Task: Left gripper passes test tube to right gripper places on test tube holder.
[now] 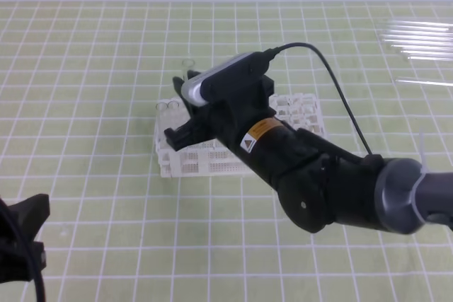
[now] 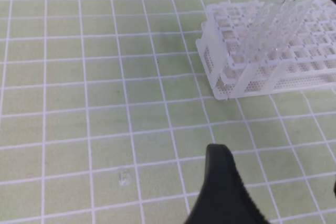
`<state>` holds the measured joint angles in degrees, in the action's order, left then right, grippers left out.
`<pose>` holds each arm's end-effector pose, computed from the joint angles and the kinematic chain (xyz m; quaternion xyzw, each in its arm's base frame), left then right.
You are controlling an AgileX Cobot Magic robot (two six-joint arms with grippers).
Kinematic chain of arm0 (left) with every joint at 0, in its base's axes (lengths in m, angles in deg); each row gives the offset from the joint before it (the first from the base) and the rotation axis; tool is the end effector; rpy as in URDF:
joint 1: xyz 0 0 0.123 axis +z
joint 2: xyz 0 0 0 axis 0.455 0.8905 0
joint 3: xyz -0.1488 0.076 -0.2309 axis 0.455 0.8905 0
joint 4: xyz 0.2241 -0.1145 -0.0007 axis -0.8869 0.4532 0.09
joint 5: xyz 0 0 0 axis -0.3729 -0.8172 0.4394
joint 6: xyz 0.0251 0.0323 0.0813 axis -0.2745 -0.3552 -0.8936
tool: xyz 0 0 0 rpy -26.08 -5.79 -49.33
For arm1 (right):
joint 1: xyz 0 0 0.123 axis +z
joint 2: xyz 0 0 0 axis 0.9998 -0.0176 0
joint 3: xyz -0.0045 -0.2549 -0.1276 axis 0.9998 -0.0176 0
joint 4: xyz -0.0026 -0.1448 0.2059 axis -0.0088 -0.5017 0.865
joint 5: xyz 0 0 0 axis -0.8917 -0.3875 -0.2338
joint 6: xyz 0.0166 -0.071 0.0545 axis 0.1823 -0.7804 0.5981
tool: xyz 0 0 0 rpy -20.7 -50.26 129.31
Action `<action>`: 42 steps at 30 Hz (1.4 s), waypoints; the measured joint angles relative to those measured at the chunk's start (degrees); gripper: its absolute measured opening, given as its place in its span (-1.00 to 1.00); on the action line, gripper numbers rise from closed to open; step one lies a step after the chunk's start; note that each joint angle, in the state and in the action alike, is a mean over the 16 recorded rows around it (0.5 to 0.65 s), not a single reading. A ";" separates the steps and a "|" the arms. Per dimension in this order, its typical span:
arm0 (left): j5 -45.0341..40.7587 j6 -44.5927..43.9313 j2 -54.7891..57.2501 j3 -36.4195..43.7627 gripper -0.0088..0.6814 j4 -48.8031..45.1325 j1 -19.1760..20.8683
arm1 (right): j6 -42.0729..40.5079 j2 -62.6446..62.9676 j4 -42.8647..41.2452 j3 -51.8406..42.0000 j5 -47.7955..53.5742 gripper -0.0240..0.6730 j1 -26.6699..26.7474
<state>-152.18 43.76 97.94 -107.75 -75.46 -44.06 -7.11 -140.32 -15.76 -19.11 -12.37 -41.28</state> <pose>0.0866 -0.0643 0.3136 0.1029 0.8708 -0.0969 0.4708 0.2863 0.2977 0.2378 -0.2408 0.6821 0.2477 0.6445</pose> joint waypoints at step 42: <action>0.02 0.00 -0.04 0.00 0.16 0.06 -0.01 | 1.73 -0.09 -3.06 0.00 1.33 -0.64 -0.36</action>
<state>-152.16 43.76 97.90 -107.74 -75.40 -44.07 -5.38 -140.41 -18.82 -19.11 -11.03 -41.64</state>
